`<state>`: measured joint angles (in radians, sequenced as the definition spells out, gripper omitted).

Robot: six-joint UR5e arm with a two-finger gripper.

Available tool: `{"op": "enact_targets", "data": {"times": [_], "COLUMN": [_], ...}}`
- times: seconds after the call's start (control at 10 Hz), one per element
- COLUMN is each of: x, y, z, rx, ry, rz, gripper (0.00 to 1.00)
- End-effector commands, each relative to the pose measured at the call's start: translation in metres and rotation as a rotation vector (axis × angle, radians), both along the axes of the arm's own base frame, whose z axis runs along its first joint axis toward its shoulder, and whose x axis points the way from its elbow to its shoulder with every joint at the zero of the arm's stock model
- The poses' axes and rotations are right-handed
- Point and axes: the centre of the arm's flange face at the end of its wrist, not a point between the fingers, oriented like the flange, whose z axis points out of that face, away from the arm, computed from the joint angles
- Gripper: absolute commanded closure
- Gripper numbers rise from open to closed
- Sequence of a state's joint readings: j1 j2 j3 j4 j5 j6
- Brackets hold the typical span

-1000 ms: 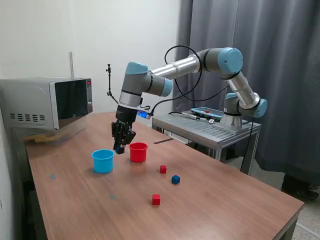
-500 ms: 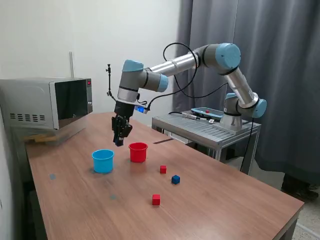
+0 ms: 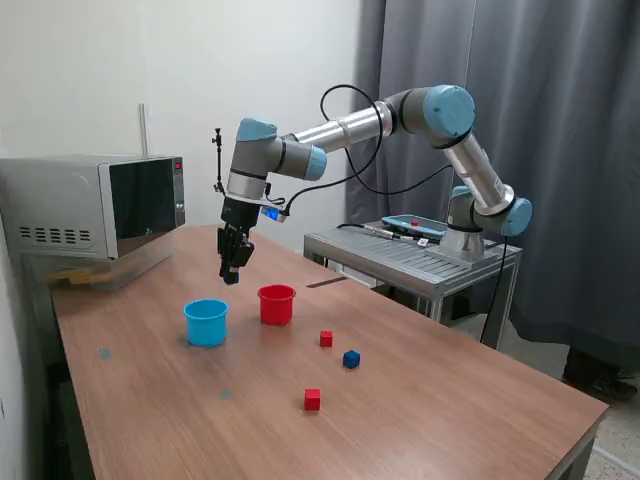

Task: Place red objects in the red bin, and blue objects in the blue bin.

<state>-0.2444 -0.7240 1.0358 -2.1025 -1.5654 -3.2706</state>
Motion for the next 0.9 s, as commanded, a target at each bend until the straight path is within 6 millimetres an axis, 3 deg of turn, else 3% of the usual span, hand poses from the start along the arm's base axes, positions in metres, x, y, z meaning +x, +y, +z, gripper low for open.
{"op": "enact_targets", "data": {"times": [0.0, 0.2, 0.5, 0.8], "x": [0.002, 0.002, 0.001, -0.009], "y": [0.014, 0.016, 0.021, 0.021], "z": [0.001, 0.001, 0.016, -0.011], "rx": [-0.002, -0.001, 0.006, -0.001], "ry": [-0.005, -0.004, 0.021, 0.0], "rz": [-0.016, -0.016, -0.02, -0.016], "gripper": [1.0, 1.0, 1.0, 1.0]}}
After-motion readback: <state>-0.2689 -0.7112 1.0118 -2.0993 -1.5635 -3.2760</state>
